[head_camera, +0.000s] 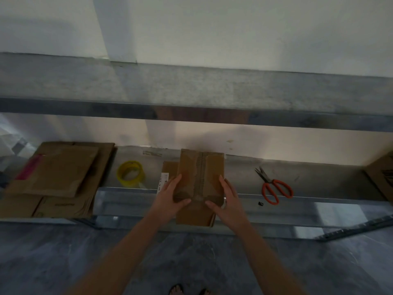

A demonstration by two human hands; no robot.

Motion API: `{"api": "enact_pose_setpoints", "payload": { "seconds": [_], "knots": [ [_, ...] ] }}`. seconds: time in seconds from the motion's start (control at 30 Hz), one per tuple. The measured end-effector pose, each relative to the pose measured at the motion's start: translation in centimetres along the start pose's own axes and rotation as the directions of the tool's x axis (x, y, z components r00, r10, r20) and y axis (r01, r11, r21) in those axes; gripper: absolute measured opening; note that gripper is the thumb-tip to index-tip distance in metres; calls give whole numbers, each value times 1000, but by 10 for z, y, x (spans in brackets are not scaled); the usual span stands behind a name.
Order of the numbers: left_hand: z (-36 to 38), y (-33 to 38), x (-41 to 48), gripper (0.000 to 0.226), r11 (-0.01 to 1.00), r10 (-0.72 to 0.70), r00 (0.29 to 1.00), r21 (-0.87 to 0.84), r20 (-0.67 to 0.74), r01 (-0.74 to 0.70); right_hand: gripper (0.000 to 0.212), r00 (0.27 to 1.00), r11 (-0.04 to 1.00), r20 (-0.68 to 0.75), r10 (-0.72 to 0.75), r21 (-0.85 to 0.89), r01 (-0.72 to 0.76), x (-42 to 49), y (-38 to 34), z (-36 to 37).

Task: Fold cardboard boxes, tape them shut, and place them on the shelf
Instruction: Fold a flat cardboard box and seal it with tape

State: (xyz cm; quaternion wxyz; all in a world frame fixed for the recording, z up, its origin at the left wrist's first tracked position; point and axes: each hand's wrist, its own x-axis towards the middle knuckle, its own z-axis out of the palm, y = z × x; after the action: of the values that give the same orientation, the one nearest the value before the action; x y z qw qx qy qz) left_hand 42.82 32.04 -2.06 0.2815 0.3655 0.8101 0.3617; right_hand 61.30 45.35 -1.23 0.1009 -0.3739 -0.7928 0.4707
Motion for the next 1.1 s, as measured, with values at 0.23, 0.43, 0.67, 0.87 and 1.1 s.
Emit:
{"api": "enact_pose_setpoints", "payload": {
  "seconds": [0.23, 0.43, 0.67, 0.87, 1.1],
  "knots": [
    [-2, 0, -14, 92, 999, 29, 1000, 41, 0, -29, 91, 999, 995, -32, -41, -87, 38, -15, 2, -2],
    [-29, -5, -30, 81, 898, 168, 986, 411, 6, -156, 72, 927, 802, -76, -367, -530, 274, -17, -23, 6],
    [-117, -63, -42, 66, 570, 308, 950, 790, 49, -225, 61, 826, 609, 163, -539, -602, 517, -9, -93, 90],
    [-183, -122, -14, 67, 469, 238, 960, 848, 146, -245, 67, 960, 788, 128, -248, -550, 277, 24, -129, 175],
    [-187, -167, 38, 64, 385, 192, 902, 815, 388, -433, 66, 998, 792, 26, 64, -610, -35, 75, -113, 236]
  ]
}}
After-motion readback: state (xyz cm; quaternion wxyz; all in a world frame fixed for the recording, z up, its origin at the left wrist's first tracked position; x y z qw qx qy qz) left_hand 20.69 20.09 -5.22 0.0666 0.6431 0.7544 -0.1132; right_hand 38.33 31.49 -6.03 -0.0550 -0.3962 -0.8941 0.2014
